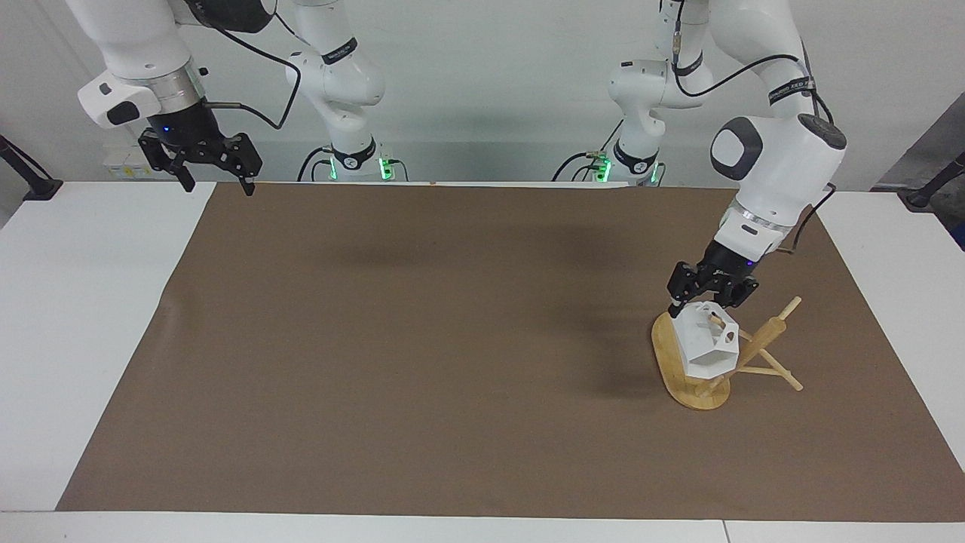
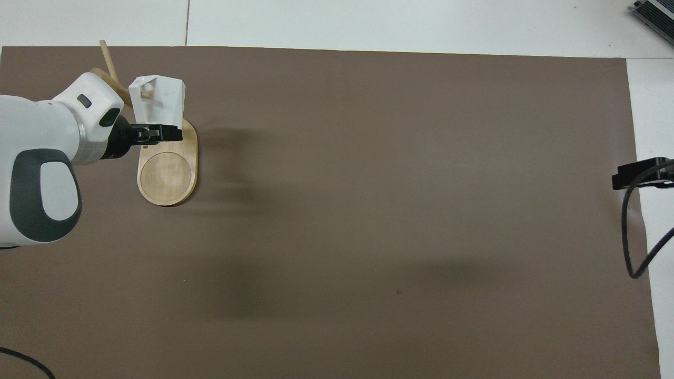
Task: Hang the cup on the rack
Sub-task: 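Open the left gripper and pull it back from the hung cup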
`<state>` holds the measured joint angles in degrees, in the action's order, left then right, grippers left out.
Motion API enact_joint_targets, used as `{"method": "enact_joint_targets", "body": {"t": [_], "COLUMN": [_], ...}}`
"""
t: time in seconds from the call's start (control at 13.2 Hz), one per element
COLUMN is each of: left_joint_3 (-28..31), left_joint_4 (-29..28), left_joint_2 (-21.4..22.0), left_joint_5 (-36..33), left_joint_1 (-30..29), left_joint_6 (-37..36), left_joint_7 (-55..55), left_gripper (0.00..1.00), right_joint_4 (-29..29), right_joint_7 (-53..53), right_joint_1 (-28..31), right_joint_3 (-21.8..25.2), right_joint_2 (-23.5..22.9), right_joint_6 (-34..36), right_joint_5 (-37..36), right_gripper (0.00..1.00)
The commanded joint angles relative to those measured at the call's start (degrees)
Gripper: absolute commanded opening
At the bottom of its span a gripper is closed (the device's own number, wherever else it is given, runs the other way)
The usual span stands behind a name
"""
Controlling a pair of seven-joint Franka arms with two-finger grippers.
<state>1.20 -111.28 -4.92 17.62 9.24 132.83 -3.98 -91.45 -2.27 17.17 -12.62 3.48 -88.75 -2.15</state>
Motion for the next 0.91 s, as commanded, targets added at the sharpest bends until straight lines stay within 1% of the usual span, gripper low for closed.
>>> {"method": "enact_joint_targets", "body": {"t": [0.0, 0.38, 0.46, 0.61, 0.83], "left_joint_3": [-0.23, -0.15, -0.15, -0.23, -0.32], "left_joint_4": [0.36, 0.01, 0.01, 0.18, 1.84], "left_joint_2": [1.66, 6.58, 7.81, 10.01, 12.3], "left_joint_5": [-1.44, -1.53, -2.93, -8.89, -14.26], "left_joint_1": [-1.33, -4.58, -5.19, -5.29, -4.76], "left_joint_6": [-4.06, -12.41, -14.42, -18.73, -25.5], "left_joint_7": [0.47, -0.05, -1.45, -5.93, -6.39], "left_gripper": [1.0, 1.0, 1.0, 1.0, 1.0], "right_joint_4": [-1.45, -1.45, -1.36, -1.36, -1.27], "right_joint_7": [1.31, 1.22, 1.13, 1.13, 1.13], "right_joint_1": [0.67, 0.76, 0.76, 0.67, -0.12], "right_joint_3": [-0.47, -0.39, -0.38, -0.47, -0.56], "right_joint_2": [1.18, 1.36, 1.36, 1.36, 1.36], "right_joint_6": [-0.54, -0.37, -0.45, 0.07, 0.16], "right_joint_5": [0.04, 0.04, 0.04, -0.05, 0.04], "right_gripper": [1.0, 1.0, 1.0, 1.0, 1.0]}}
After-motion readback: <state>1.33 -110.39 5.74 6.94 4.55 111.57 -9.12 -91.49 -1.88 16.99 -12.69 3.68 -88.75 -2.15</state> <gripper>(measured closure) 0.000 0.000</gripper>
